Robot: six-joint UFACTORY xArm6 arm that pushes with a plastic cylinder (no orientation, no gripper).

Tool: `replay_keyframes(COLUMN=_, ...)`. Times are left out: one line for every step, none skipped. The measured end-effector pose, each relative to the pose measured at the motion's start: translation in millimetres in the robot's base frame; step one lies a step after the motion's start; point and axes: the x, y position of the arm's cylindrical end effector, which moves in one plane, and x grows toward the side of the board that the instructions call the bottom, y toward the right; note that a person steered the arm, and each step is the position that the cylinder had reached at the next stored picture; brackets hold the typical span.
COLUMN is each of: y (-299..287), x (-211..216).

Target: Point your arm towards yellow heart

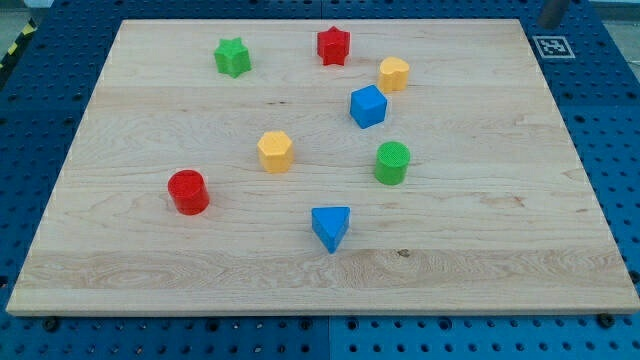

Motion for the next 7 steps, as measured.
replay_keyframes(y=2.7, x=0.0)
replay_keyframes(y=2.7, x=-2.9)
replay_keyframes(y=2.7, x=-8.0)
replay_keyframes(y=2.4, x=-8.1)
replay_keyframes(y=1.6, x=-8.8)
replay_keyframes(y=8.8, x=-3.4)
replay_keyframes(y=-11.4, x=50.2)
